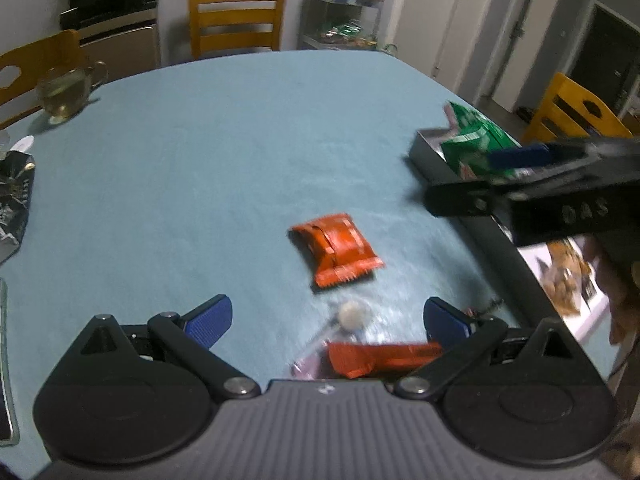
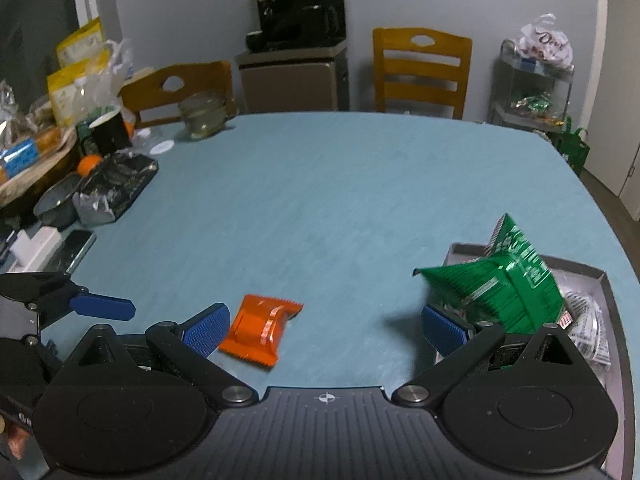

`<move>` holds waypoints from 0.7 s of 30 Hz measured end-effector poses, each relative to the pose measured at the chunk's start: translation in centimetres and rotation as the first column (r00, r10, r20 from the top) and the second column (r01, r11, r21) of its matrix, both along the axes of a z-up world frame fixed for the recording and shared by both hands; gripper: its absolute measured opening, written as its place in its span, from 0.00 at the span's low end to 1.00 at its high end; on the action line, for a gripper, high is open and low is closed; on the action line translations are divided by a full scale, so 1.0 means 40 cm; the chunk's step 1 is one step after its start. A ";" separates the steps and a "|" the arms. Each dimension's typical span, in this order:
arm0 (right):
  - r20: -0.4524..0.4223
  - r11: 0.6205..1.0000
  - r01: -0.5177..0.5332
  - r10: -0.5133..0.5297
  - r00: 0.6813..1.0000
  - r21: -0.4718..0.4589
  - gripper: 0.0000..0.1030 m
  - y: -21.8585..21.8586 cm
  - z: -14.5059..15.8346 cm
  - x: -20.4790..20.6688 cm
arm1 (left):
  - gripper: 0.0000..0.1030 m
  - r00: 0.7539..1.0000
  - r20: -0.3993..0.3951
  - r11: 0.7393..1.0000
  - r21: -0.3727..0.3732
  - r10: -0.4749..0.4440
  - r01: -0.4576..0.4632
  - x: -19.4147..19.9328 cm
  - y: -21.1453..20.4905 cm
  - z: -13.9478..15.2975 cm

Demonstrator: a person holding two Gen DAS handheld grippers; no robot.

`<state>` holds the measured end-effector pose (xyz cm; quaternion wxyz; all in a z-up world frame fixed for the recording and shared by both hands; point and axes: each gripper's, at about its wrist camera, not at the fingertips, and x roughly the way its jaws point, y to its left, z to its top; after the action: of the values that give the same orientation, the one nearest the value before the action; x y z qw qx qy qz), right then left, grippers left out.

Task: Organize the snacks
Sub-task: 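Withdraw both tools from the tray toward the snacks on the table, then grasp the gold-wrapped pastry with the left tool while right tool grasps the orange wafer bar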

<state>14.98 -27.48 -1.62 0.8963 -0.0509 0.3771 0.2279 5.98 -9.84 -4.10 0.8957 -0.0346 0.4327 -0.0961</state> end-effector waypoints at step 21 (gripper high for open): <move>-0.074 0.998 -0.042 0.039 0.997 -0.038 1.00 0.014 -0.055 -0.078 | 1.00 0.992 -0.040 0.992 0.037 -0.119 0.120 -0.119 -0.144 -0.082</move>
<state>11.87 -26.94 -3.81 0.8759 -0.0677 0.4128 0.2404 1.23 -15.61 -7.40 0.8805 0.0074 0.4527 -0.1404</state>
